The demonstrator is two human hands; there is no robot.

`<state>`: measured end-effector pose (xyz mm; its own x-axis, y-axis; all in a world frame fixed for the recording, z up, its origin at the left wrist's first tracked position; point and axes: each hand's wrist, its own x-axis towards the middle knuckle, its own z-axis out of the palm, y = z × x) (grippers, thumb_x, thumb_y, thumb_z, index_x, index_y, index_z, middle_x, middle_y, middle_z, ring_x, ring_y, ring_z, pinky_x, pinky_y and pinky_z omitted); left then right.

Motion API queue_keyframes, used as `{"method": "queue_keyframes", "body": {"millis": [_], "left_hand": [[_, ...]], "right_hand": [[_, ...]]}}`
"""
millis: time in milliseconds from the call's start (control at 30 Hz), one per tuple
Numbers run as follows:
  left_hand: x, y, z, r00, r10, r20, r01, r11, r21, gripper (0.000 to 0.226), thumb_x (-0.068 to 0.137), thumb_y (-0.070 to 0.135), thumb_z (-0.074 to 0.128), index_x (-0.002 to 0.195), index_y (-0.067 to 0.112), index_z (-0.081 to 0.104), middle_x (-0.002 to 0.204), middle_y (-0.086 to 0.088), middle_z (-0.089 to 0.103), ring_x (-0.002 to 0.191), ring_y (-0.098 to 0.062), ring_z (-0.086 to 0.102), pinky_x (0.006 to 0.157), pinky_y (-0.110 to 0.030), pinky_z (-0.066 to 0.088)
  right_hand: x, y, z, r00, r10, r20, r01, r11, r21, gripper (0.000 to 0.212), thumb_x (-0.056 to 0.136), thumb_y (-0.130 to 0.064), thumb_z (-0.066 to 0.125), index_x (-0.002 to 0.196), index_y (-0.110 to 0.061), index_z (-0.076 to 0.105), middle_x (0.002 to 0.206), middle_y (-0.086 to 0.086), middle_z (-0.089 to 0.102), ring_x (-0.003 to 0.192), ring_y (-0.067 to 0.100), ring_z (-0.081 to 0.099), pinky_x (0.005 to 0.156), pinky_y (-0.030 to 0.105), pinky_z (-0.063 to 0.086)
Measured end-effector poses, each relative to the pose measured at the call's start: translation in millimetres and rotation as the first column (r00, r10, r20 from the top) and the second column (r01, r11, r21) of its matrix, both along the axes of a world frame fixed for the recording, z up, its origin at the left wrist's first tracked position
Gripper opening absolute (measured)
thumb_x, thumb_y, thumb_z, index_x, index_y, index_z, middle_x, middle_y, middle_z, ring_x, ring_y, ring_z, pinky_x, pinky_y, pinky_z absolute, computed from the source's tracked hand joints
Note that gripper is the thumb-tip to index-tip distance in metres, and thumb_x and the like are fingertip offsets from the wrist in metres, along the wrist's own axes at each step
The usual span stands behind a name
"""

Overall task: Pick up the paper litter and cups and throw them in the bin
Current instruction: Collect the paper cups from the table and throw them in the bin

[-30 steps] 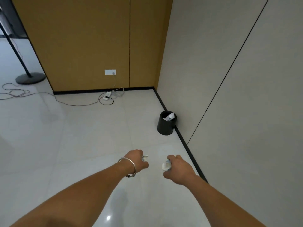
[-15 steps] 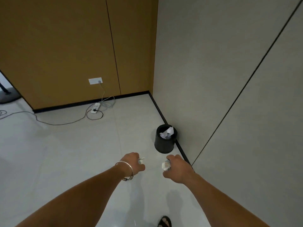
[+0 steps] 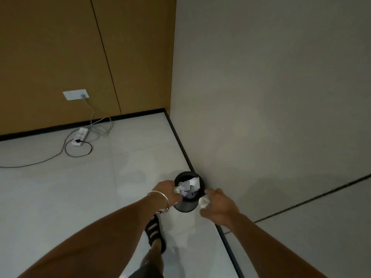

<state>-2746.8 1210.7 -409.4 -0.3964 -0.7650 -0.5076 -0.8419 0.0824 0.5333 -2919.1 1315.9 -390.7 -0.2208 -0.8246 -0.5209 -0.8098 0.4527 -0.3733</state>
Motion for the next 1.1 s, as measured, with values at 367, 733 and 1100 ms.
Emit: {"method": "queue_keyframes", "body": {"millis": [367,733,1100], "left_hand": [[-100,-182,-160,0.998,-0.039,0.048,0.031,0.986,0.163,0.040,0.089,0.037,0.054,0.119,0.011,0.053,0.093,0.000,0.059,0.083,-0.015,0.053,0.068,-0.017,0.035],[-158,-216,-387,0.986,0.004,0.164,-0.062,0.936,0.345,0.026,0.089,0.041,0.053,0.075,0.020,0.050,0.074,0.004,0.051,0.068,-0.011,0.049,0.060,-0.020,0.035],[-135,-214,-410,0.954,0.187,0.235,-0.261,0.904,0.338,0.033,0.091,0.048,0.045,0.067,0.025,0.042,0.067,0.003,0.054,0.057,-0.004,0.046,0.048,-0.019,0.027]], "right_hand": [[-72,-192,-135,0.990,-0.138,0.041,0.126,0.970,0.210,0.055,0.080,-0.037,0.065,0.129,-0.023,0.042,0.116,-0.003,0.046,0.101,0.016,0.055,0.088,0.030,0.050],[-109,-241,-377,1.000,-0.024,0.016,0.020,0.969,0.245,0.069,0.082,-0.039,0.066,0.140,-0.025,0.032,0.129,0.003,0.043,0.113,0.021,0.051,0.085,0.029,0.051],[-121,-233,-398,0.999,0.042,0.026,-0.048,0.957,0.286,0.073,0.088,-0.047,0.062,0.147,-0.022,0.028,0.146,0.003,0.035,0.129,0.021,0.042,0.096,0.029,0.047]]}}
